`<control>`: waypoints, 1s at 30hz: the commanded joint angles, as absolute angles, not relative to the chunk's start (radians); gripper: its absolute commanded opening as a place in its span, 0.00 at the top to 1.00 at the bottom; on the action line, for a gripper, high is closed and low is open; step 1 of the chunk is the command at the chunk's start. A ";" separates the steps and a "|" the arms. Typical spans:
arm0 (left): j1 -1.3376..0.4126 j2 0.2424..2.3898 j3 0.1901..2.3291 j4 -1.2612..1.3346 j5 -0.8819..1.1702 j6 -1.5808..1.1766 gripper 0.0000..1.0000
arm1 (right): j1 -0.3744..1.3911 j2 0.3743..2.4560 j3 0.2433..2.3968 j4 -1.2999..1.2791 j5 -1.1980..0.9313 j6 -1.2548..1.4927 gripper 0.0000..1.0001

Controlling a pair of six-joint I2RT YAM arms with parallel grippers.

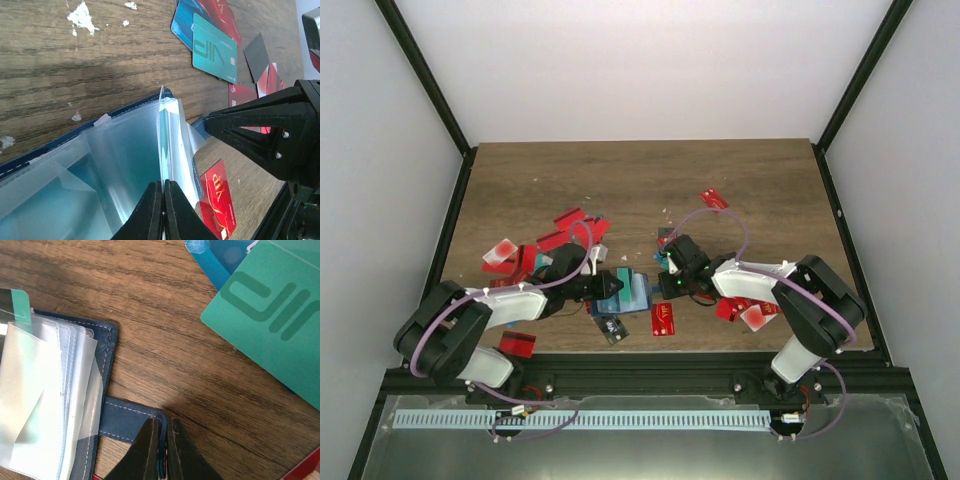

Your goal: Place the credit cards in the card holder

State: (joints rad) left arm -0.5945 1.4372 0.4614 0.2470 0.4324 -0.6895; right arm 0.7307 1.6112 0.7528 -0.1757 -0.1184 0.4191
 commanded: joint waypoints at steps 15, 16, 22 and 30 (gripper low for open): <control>-0.628 1.513 0.443 0.305 0.449 -0.748 0.96 | 0.738 1.672 0.766 -0.218 -0.118 0.448 0.99; -0.633 1.510 0.443 0.300 0.443 -0.754 0.96 | 0.738 1.676 0.769 -0.220 -0.115 0.450 0.99; -0.661 1.501 0.443 0.282 0.424 -0.787 0.96 | 0.738 1.697 0.780 -0.231 -0.096 0.471 0.99; -0.678 1.509 0.440 0.240 0.431 -0.746 0.95 | 0.738 1.705 0.781 -0.250 -0.034 0.509 0.99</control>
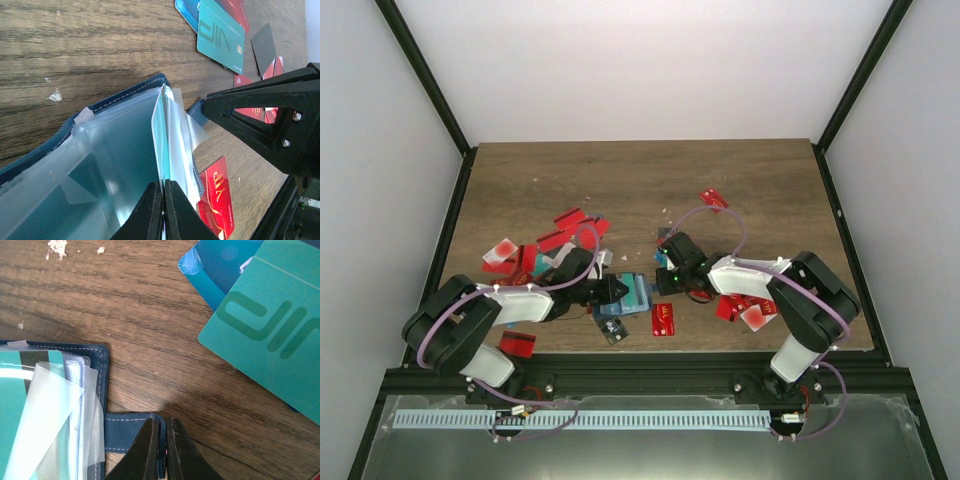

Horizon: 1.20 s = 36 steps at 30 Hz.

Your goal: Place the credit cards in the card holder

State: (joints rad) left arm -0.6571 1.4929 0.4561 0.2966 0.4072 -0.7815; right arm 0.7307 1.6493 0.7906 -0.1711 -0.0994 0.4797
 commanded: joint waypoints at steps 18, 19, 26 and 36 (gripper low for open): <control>-0.743 1.547 0.441 0.269 0.400 -0.749 0.88 | 0.738 1.741 0.793 -0.251 -0.023 0.550 0.99; -0.744 1.545 0.444 0.268 0.396 -0.751 0.87 | 0.738 1.741 0.793 -0.250 -0.023 0.549 0.99; -0.750 1.564 0.485 0.237 0.371 -0.752 0.81 | 0.738 1.732 0.793 -0.248 -0.045 0.544 0.99; -0.758 1.559 0.538 0.112 0.327 -0.760 0.64 | 0.738 1.689 0.774 -0.261 -0.051 0.545 0.99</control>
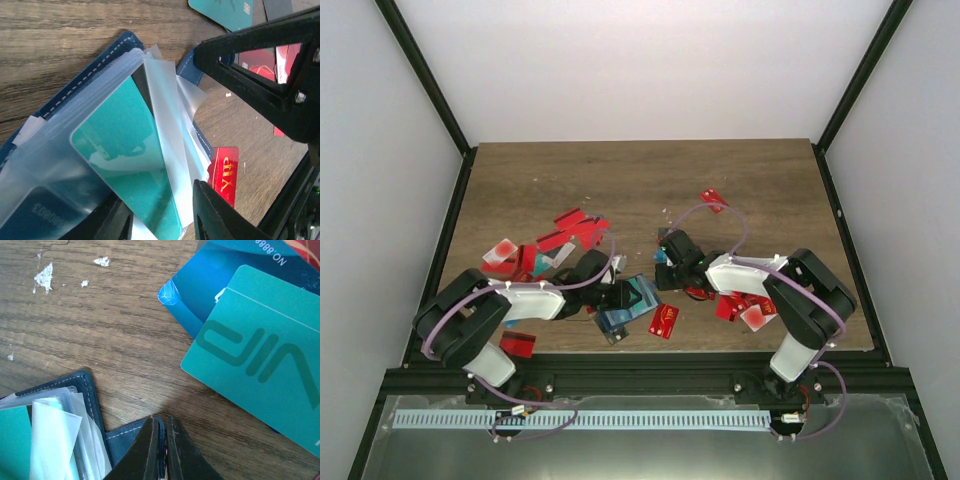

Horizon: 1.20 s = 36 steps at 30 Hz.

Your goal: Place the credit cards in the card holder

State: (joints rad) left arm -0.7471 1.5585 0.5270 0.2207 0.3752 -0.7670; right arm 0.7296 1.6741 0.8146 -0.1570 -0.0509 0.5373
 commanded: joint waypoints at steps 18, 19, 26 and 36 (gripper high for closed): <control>-0.787 1.457 0.705 -0.335 0.271 -0.674 0.12 | 0.737 1.584 0.789 -0.280 -0.088 0.520 0.59; -0.787 1.447 0.711 -0.350 0.267 -0.673 0.09 | 0.736 1.572 0.791 -0.283 -0.089 0.516 0.57; -0.787 1.383 0.746 -0.413 0.279 -0.660 0.00 | 0.726 1.484 0.810 -0.312 -0.139 0.493 0.50; -0.787 1.339 0.758 -0.483 0.186 -0.639 0.56 | 0.732 1.342 0.707 -0.091 -0.535 0.573 0.50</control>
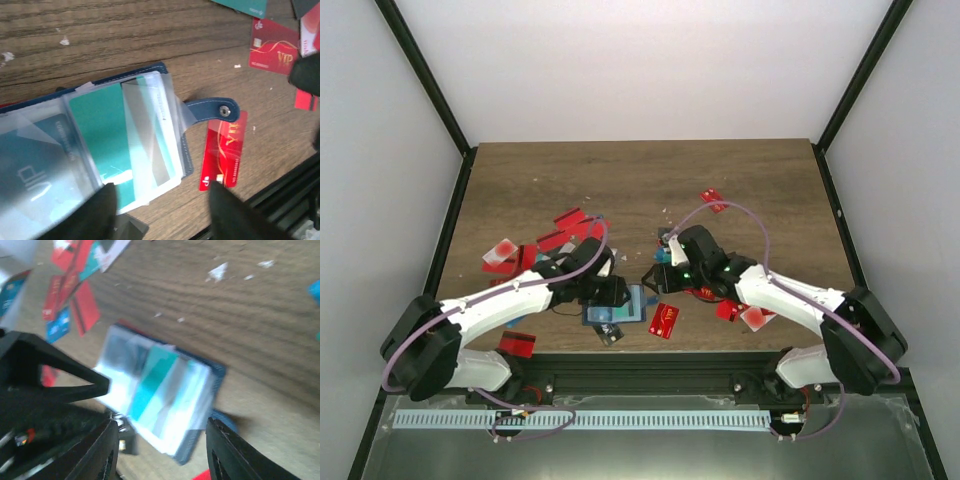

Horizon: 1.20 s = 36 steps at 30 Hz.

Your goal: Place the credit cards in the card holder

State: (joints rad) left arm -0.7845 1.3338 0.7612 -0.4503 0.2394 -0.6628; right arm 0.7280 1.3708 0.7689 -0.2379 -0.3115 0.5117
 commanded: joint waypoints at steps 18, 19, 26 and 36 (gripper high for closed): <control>-0.787 1.445 0.730 -0.431 0.102 -0.616 0.96 | 0.744 1.500 0.628 0.132 -0.635 0.746 0.55; -0.786 1.451 0.729 -0.422 0.107 -0.614 0.96 | 0.744 1.504 0.628 0.133 -0.635 0.744 0.55; -0.787 1.504 0.712 -0.379 0.121 -0.615 0.96 | 0.744 1.535 0.632 0.128 -0.629 0.740 0.55; -0.787 1.542 0.691 -0.326 0.147 -0.618 0.96 | 0.744 1.578 0.643 0.135 -0.629 0.733 0.54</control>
